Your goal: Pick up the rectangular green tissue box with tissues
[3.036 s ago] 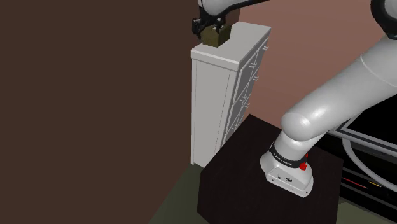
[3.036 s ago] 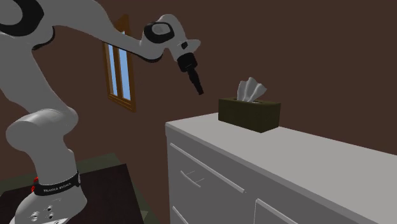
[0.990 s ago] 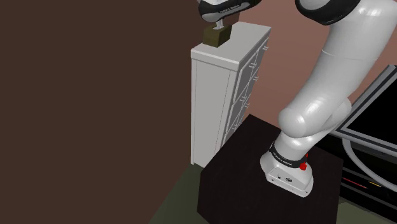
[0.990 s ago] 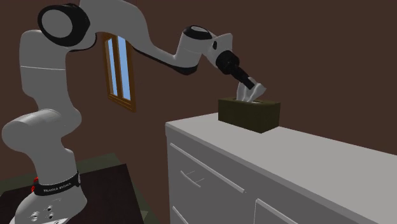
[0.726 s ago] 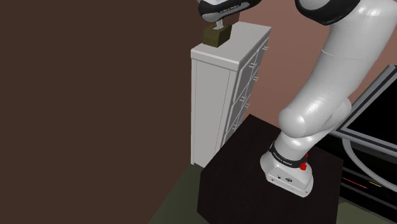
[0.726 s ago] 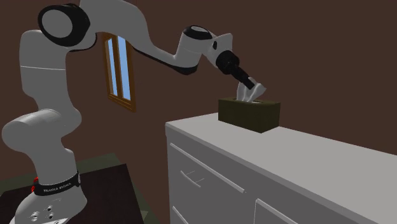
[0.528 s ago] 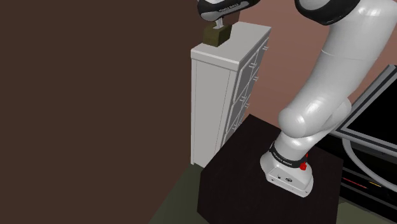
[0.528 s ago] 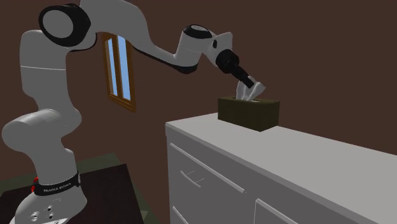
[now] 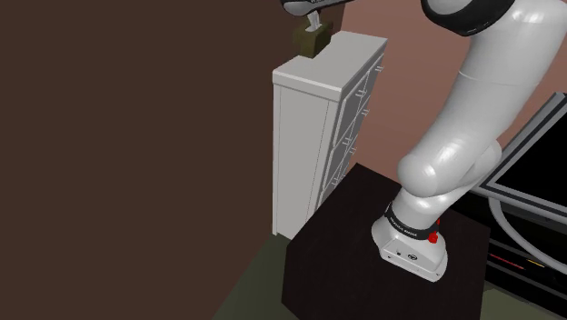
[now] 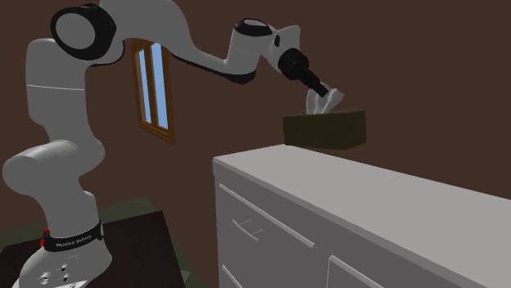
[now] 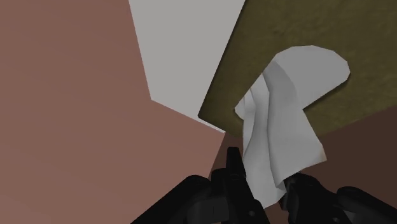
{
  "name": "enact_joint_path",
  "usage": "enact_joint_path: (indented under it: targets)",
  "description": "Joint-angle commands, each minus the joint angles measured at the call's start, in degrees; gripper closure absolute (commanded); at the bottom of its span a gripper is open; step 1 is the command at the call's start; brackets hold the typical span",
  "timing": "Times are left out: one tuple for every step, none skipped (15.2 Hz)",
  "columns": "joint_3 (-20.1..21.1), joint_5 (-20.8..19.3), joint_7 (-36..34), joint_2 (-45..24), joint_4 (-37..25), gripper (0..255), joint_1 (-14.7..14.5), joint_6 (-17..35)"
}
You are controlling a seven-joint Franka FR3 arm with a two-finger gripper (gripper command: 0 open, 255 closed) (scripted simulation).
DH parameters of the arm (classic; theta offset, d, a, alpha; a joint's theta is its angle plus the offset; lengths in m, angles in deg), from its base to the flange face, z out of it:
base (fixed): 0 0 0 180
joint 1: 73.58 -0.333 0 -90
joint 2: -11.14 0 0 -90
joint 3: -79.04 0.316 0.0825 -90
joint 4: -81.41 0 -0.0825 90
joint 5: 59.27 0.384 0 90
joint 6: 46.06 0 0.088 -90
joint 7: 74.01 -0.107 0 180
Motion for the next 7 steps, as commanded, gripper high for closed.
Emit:
enact_joint_path:
  targets:
    - [0.1,0.4,1.2,0.0,-1.4,255,-0.1,-0.9]
    - [0.1,0.5,1.7,-0.1,-2.1,255,-0.1,-1.3]
    - [0.2,0.7,2.3,-0.1,-2.9,255,-0.2,-1.8]
    - [0.2,0.9,2.8,-0.2,-3.7,255,-0.2,-2.2]
    - [0.3,1.0,3.4,-0.3,-4.5,255,-0.3,-2.7]
    - [0.3,1.0,3.5,-0.3,-4.6,255,-0.3,-2.7]
    - [0.3,1.0,3.5,-0.3,-4.6,255,-0.3,-2.7]
